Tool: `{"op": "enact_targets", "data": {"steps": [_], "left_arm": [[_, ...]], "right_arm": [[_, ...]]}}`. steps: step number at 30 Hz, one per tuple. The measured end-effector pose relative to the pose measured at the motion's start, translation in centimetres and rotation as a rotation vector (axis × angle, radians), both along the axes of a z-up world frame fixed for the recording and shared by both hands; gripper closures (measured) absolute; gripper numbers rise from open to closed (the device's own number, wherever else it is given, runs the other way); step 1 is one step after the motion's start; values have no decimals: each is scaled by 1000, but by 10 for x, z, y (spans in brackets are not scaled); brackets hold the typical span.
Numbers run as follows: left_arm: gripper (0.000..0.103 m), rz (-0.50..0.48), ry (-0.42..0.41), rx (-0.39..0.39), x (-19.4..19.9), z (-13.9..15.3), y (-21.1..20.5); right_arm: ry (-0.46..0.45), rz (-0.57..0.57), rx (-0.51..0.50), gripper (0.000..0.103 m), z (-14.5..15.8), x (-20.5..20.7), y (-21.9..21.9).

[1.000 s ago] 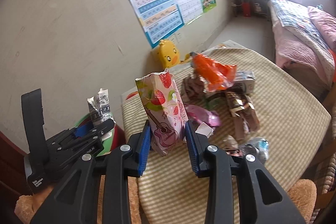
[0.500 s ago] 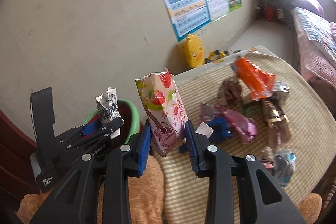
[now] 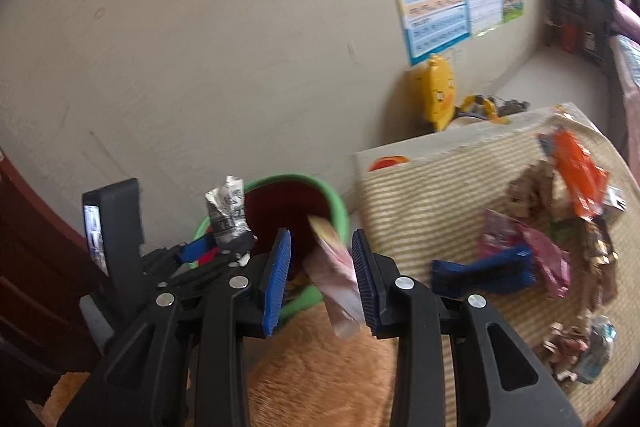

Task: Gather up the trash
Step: 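Carry the paper cup and juice box over to the red bucket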

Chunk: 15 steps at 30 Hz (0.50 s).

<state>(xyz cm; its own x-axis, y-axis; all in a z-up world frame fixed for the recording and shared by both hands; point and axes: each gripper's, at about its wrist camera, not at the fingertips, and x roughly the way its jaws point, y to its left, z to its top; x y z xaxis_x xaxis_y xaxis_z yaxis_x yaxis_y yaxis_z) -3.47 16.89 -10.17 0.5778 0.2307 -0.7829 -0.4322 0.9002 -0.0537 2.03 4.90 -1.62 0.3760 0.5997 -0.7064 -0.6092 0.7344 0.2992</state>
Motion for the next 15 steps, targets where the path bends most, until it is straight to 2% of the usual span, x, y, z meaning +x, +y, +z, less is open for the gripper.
{"op": "enact_targets", "data": {"steps": [5, 11, 15], "left_arm": [[62, 41, 31, -12, -8, -11, 17], [62, 70, 44, -26, -18, -16, 29], [62, 84, 54, -31, -19, -21, 34]], "right_arm": [[19, 43, -2, 75, -5, 1, 27], [15, 64, 22, 79, -1, 4, 38], [61, 89, 35, 79, -9, 10, 46]]}}
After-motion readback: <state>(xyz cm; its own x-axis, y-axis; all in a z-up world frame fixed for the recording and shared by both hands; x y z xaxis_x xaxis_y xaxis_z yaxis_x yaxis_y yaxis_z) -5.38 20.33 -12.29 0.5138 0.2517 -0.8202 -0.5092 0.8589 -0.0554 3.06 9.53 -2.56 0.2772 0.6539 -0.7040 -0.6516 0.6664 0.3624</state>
